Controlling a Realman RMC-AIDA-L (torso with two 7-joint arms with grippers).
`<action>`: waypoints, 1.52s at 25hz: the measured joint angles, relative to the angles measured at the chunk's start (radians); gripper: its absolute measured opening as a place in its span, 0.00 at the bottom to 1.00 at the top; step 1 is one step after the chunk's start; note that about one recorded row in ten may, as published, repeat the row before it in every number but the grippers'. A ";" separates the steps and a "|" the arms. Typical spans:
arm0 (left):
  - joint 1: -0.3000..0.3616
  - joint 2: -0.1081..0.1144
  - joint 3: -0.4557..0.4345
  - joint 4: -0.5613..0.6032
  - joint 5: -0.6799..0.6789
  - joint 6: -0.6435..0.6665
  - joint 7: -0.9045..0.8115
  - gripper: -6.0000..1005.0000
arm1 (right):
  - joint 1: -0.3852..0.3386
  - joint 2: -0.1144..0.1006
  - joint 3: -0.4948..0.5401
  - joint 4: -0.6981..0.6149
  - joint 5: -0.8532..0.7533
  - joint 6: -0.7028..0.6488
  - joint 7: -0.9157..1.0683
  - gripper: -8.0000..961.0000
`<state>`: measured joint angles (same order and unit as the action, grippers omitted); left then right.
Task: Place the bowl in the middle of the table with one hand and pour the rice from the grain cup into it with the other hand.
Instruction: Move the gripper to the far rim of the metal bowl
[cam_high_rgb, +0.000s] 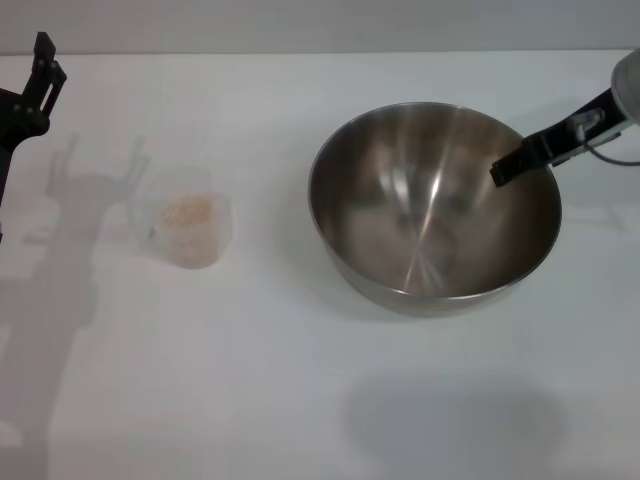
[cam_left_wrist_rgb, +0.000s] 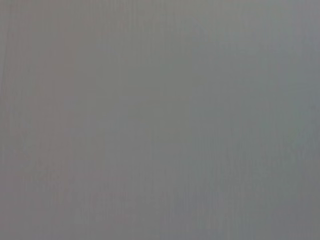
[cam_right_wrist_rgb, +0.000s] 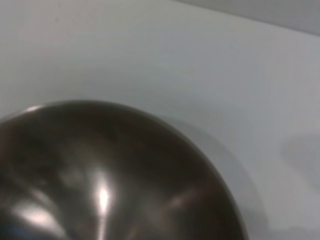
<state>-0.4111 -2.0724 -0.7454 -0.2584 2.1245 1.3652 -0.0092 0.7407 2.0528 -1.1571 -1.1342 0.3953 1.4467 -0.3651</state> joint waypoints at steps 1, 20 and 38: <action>0.000 0.000 0.000 0.000 0.000 0.000 0.000 0.86 | 0.000 0.000 0.000 0.000 0.000 0.000 0.000 0.83; 0.000 0.000 0.000 -0.004 0.000 0.008 0.000 0.86 | -0.006 0.014 -0.010 0.063 0.002 -0.059 -0.067 0.46; 0.000 0.000 0.000 -0.010 0.000 0.012 0.000 0.85 | -0.031 0.021 0.001 -0.043 0.125 -0.102 -0.091 0.05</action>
<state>-0.4111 -2.0724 -0.7455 -0.2682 2.1245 1.3775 -0.0092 0.7094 2.0738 -1.1563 -1.1774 0.5204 1.3451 -0.4557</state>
